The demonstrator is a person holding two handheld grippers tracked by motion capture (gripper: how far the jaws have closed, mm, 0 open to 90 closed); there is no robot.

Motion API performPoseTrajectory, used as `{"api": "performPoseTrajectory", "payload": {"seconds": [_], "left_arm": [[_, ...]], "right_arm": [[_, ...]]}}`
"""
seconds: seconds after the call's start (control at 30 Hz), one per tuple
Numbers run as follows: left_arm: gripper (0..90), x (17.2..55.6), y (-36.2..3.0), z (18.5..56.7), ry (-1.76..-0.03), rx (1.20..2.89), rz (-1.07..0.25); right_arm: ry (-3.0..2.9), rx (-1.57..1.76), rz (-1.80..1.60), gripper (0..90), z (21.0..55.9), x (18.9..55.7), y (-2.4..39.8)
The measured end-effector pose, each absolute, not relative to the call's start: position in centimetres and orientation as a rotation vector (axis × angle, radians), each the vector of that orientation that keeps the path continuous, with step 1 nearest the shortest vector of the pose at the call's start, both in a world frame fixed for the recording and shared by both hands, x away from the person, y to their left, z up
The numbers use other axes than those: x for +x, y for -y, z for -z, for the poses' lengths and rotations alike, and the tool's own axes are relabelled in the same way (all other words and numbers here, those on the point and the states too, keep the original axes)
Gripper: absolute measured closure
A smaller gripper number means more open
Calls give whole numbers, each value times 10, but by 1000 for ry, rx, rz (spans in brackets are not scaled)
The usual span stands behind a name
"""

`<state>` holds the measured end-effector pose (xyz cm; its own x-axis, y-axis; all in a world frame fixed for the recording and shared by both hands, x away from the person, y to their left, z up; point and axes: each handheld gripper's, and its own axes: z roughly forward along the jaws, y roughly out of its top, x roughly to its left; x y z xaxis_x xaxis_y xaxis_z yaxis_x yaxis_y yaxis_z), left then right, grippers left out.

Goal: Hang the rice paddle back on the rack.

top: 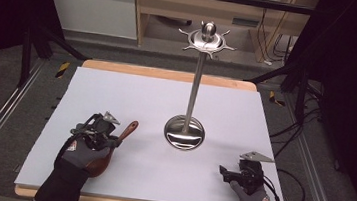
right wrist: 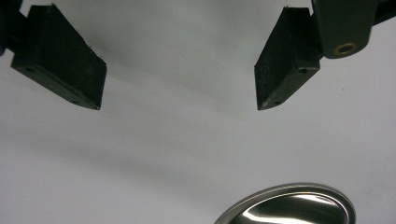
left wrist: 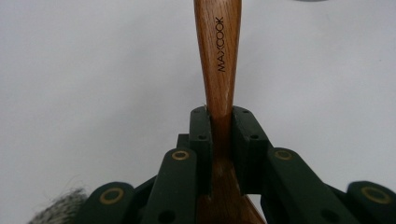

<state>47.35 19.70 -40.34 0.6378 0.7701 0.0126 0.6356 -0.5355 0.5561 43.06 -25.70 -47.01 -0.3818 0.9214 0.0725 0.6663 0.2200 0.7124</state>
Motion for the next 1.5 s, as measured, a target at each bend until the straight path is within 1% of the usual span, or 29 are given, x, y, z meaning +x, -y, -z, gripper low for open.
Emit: {"api": "performPoseTrajectory", "payload": {"seconds": [0.07,0.33,0.43,0.53,0.77,1.13,1.33,1.5], "left_arm": [[786,470,-200,400,-1086,2320,-357],[785,454,-205,389,-1011,2167,-464],[785,450,-205,387,-1006,2116,-481],[785,446,-205,382,-998,2030,-499],[785,438,-200,369,-943,1928,-525],[785,437,-185,345,-874,1869,-545],[785,437,-181,331,-847,1800,-549],[785,436,-175,316,-808,1768,-587]], "right_arm": [[-2134,1469,-956,171,470,431,257],[-2128,1463,-953,174,470,430,257],[-2128,1462,-953,174,470,431,257],[-2128,1460,-954,173,470,430,257],[-2128,1458,-964,174,469,430,257],[-2124,1459,-969,174,469,430,257],[-2125,1456,-969,174,469,430,257],[-2122,1465,-972,174,469,430,257]]}}
